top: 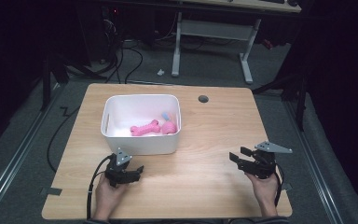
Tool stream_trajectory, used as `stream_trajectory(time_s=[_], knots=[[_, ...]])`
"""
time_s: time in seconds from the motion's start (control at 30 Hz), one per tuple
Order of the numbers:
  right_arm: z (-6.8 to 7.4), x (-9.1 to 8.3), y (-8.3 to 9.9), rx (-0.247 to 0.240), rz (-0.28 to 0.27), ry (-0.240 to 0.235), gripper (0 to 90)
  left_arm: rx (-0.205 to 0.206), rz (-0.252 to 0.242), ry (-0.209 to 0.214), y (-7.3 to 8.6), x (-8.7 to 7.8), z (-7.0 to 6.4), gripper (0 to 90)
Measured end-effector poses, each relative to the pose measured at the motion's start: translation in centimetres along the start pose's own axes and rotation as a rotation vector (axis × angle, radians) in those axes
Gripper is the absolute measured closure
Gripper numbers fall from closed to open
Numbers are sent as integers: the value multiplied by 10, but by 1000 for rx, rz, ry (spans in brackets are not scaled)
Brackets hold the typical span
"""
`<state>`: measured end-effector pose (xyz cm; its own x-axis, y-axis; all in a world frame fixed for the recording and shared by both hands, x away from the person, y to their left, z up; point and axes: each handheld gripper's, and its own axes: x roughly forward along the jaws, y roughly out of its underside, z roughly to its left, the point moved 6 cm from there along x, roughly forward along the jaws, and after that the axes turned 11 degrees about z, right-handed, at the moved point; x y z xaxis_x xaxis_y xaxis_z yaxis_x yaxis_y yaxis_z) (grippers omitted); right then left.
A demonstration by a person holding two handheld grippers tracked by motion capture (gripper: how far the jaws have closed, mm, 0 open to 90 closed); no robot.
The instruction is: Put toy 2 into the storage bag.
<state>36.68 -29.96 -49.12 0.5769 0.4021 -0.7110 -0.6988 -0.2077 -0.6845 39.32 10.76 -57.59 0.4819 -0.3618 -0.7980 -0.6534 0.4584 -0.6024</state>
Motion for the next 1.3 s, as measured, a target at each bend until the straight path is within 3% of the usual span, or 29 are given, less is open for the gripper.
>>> stream_trajectory(time_s=[0.37, 0.77, 0.9, 1.3], knots=[[-2, 20, 14, 28, 24, -5, 399, 0, 0, 0, 0, 0, 0, 263], [-7, 45, 31, 46, 70, 39, 381, 0, 0, 0, 0, 0, 0, 262], [-8, 55, 35, 24, 97, 86, 368, 0, 0, 0, 0, 0, 0, 263], [-10, 68, 43, 3, 138, 168, 334, 0, 0, 0, 0, 0, 0, 263]])
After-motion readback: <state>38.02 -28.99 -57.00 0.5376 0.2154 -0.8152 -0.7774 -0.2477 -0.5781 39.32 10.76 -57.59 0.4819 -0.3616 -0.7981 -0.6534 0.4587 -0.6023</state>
